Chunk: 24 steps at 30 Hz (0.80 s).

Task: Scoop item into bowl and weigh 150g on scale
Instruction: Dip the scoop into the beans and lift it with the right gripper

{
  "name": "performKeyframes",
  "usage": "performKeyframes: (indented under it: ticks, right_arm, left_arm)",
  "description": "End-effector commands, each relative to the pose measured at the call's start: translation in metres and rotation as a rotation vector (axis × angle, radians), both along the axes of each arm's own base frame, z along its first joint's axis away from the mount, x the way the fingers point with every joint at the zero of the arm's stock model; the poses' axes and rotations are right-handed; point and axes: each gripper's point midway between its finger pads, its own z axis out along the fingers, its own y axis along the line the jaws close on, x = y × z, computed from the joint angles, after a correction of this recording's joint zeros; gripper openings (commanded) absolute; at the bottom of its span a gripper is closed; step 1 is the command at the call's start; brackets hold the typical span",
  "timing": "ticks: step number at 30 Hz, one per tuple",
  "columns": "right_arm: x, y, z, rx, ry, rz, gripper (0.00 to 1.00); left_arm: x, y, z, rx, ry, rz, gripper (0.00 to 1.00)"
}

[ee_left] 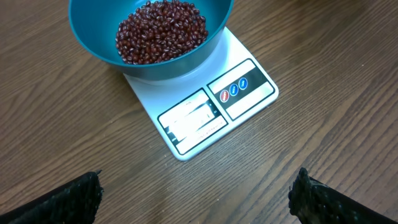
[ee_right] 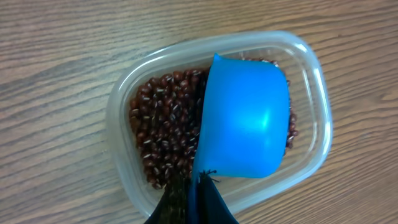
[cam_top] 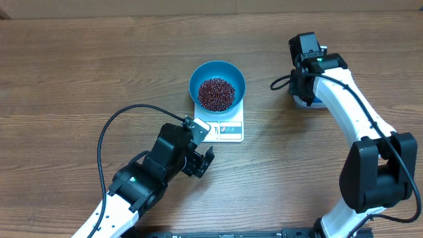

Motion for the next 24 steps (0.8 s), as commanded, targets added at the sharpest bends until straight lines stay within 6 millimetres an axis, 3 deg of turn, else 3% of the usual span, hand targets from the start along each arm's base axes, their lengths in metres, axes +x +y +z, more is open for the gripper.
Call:
performKeyframes:
  ticks: [1, 8, 14, 24]
  right_arm:
    - [-0.007, 0.012, -0.015, 0.094, 0.040, 0.016, 0.04]
    - [-0.004, 0.032, -0.015, 0.211, 0.040, 0.049, 0.04]
    - [0.010, 0.049, 0.009, 0.300, -0.015, 0.081, 0.04]
    - [0.016, 0.044, 0.023, 0.304, -0.040, 0.070, 0.04]
  left_arm:
    - [-0.001, 0.001, 0.001, -0.011, -0.002, 0.006, 1.00]
    - [-0.001, 0.001, 0.001, -0.011, -0.002, 0.006, 1.00]
    - [-0.001, 0.001, 0.001, -0.011, -0.002, 0.006, 1.00]
    - [-0.001, 0.001, 0.001, -0.011, -0.002, 0.006, 1.00]
